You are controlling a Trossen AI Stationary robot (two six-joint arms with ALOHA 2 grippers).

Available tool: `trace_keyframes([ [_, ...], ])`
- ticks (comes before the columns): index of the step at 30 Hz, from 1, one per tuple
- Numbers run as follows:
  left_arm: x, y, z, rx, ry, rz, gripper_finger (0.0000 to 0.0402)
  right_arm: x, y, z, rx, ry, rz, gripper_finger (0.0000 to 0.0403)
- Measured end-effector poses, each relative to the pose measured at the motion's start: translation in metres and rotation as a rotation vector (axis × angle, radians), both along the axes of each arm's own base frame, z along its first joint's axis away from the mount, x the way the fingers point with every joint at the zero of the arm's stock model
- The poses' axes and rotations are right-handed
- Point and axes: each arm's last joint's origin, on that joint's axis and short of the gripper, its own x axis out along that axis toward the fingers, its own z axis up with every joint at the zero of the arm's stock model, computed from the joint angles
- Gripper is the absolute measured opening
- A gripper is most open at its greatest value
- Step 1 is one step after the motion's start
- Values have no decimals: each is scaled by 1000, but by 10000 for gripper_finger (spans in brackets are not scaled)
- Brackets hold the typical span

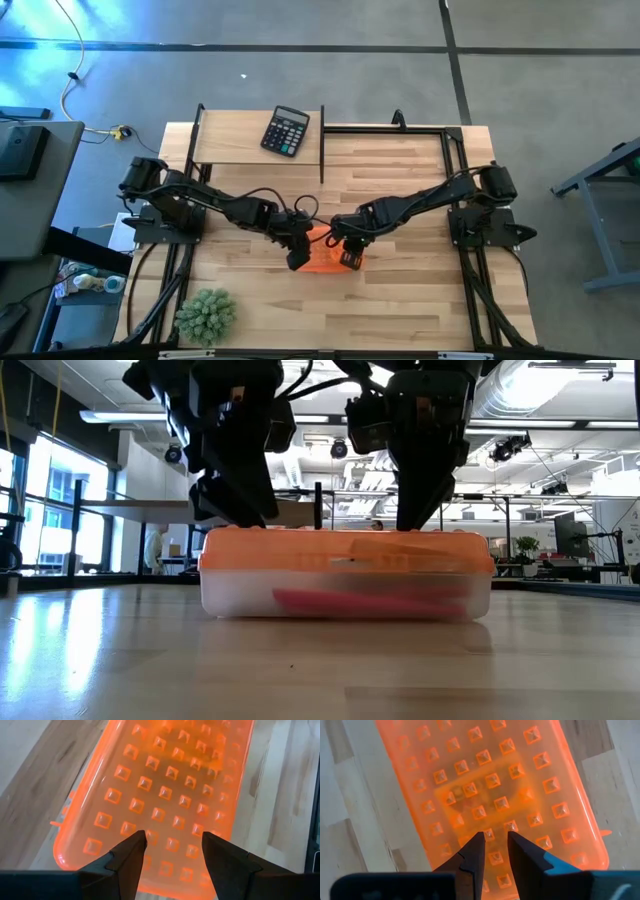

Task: Pack school essentials
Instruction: Close the school supply box

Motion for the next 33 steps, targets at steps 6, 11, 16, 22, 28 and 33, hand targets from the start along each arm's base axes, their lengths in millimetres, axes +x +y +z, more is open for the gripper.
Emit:
trace_keyframes([
  [6, 1, 0, -6, 6, 23, -7, 190, 5, -2, -12, 41, 40, 5, 78],
  [11, 1, 3, -7, 40, 32, 1, 190, 6, -2, -15, 44, 46, -23, 78],
  [16, 0, 11, -8, 54, 48, -16, 190, 7, -6, -15, 55, 43, -42, 78],
  [22, -1, 14, -7, 74, 49, -35, 190, 1, -3, 6, 48, -31, -41, 78],
  [28, -1, 14, -8, 92, 49, -54, 190, 5, 11, 13, 80, -124, 47, 78],
  [33, -1, 14, -8, 94, 48, -56, 190, 11, 18, 0, 98, -110, 46, 78],
])
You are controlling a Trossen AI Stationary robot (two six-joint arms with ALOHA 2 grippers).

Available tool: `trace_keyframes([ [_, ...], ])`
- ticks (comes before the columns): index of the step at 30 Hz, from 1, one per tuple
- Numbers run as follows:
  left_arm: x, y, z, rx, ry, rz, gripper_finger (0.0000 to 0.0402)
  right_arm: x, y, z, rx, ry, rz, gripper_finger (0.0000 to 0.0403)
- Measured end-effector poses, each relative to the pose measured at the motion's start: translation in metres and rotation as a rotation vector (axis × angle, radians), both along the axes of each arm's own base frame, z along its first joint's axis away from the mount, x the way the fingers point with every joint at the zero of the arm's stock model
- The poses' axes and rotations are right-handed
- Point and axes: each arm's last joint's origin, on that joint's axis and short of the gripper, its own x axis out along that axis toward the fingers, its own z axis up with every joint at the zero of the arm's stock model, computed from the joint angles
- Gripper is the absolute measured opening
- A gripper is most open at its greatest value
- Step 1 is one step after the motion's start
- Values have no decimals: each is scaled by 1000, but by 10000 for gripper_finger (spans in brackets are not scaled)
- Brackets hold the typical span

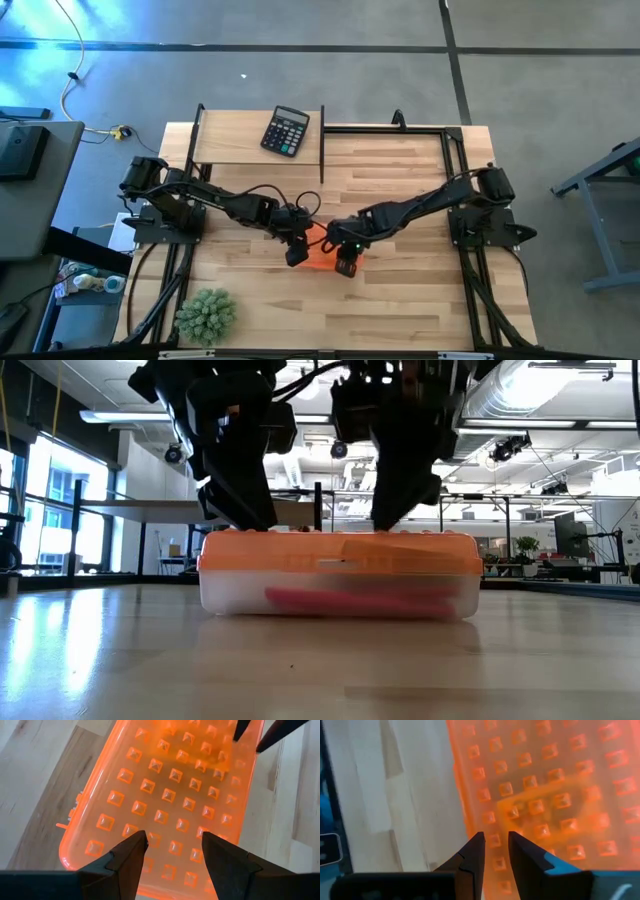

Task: Pack school essentials
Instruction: Close the school supply box

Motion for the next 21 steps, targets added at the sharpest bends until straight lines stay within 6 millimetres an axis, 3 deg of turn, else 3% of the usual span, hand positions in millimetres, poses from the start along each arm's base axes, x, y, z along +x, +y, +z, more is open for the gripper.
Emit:
trace_keyframes([
  [10, 0, 0, 0, 3, -2, 5, 190, 8, -1, -27, 23, 99, -61, 78],
  [21, 1, -1, 2, -1, -6, -47, 190, 6, -2, -21, 16, 78, -57, 78],
])
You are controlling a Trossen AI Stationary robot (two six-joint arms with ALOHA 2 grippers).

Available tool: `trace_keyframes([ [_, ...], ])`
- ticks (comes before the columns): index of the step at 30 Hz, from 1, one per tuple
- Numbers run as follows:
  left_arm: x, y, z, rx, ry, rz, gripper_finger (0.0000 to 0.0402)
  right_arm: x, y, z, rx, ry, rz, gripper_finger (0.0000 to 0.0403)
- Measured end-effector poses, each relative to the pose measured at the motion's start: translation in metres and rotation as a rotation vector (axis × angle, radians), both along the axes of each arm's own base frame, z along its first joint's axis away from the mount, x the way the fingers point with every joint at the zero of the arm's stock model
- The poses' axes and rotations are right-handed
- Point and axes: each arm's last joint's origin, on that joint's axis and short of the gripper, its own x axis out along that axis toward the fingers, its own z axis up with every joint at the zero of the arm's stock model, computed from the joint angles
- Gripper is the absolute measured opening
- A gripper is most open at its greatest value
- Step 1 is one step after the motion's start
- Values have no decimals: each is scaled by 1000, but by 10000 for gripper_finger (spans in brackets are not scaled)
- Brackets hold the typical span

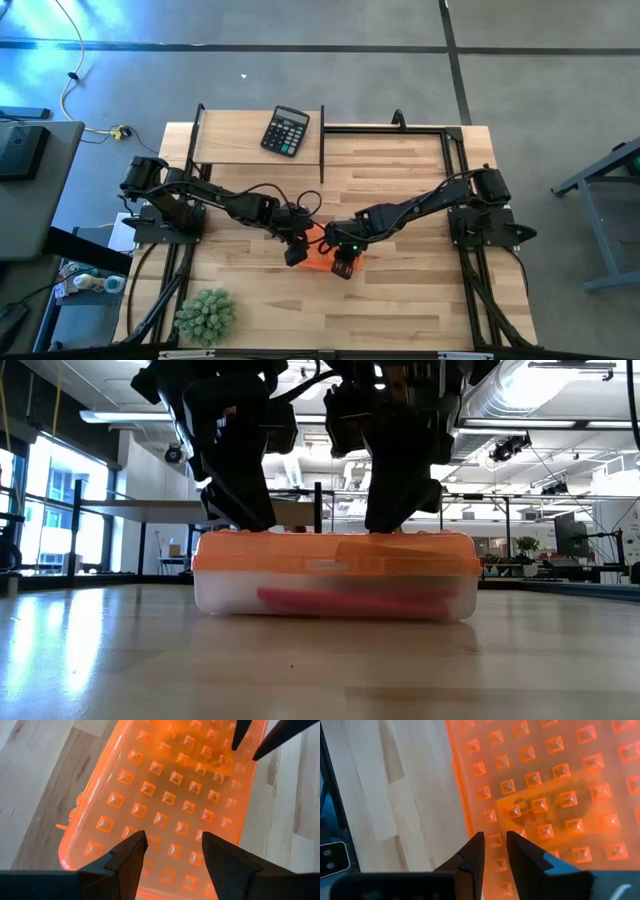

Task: Pack school essentials
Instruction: Close the school supply box

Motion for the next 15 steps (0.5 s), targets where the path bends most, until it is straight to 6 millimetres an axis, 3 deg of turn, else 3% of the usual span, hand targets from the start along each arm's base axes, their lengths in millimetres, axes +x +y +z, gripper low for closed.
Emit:
trace_keyframes([
  [15, 4, -1, 8, -11, 9, -53, 190, -4, -1, 3, -27, 9, -7, 78],
])
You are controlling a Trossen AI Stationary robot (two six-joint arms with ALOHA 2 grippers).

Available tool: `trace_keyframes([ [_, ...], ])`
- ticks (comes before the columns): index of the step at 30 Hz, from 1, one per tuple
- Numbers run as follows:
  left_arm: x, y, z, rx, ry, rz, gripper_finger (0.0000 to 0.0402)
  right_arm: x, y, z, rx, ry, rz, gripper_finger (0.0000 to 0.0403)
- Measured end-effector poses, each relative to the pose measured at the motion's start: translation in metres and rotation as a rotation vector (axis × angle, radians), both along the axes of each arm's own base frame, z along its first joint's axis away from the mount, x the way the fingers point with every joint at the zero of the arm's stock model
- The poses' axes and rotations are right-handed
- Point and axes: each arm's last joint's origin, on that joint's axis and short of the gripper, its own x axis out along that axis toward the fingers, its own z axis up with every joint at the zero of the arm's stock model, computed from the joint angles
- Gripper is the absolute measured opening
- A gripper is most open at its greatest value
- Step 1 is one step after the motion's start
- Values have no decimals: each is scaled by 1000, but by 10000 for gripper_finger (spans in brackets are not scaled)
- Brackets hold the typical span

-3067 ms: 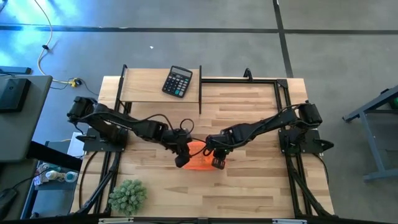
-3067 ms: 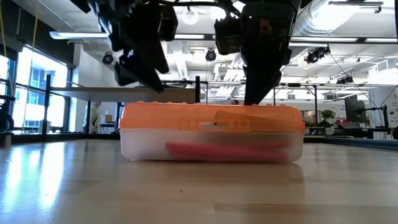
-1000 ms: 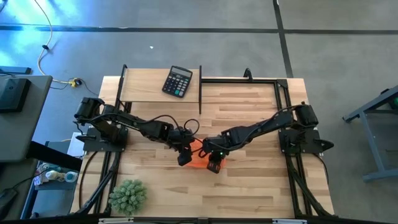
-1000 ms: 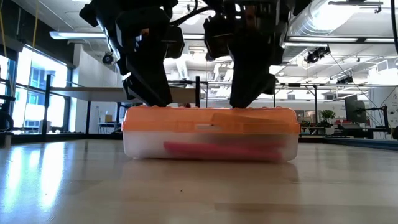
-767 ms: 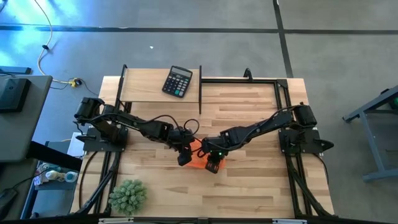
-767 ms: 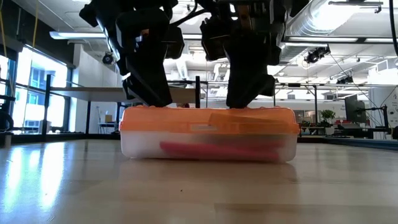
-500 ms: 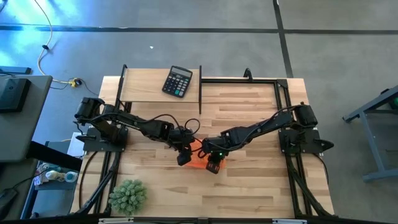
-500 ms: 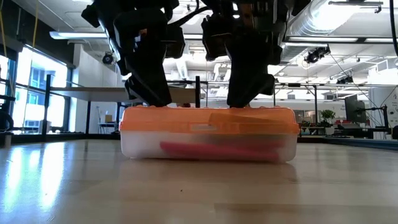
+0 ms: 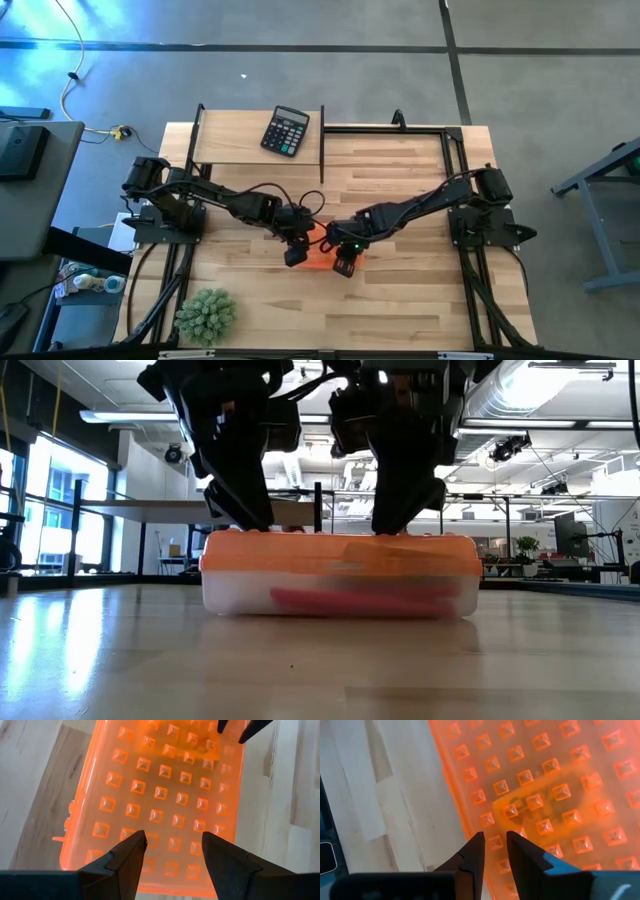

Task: Pack school essentials
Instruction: Close the school supply box

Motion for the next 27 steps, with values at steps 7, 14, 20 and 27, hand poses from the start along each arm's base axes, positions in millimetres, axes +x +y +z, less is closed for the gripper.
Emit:
trace_keyframes([
  [7, -5, 1, 9, -13, -7, 3, 190, -7, -4, 18, -57, -47, -9, 78],
  [14, -9, 11, 21, -7, -43, 28, 190, -12, -8, 36, -79, -106, -23, 78],
  [20, -19, 21, 28, 3, -11, 48, 190, -17, -10, 41, -111, -86, -61, 78],
  [27, -20, 18, 28, 10, -1, 34, 190, -19, -15, 34, -183, -29, -121, 78],
])
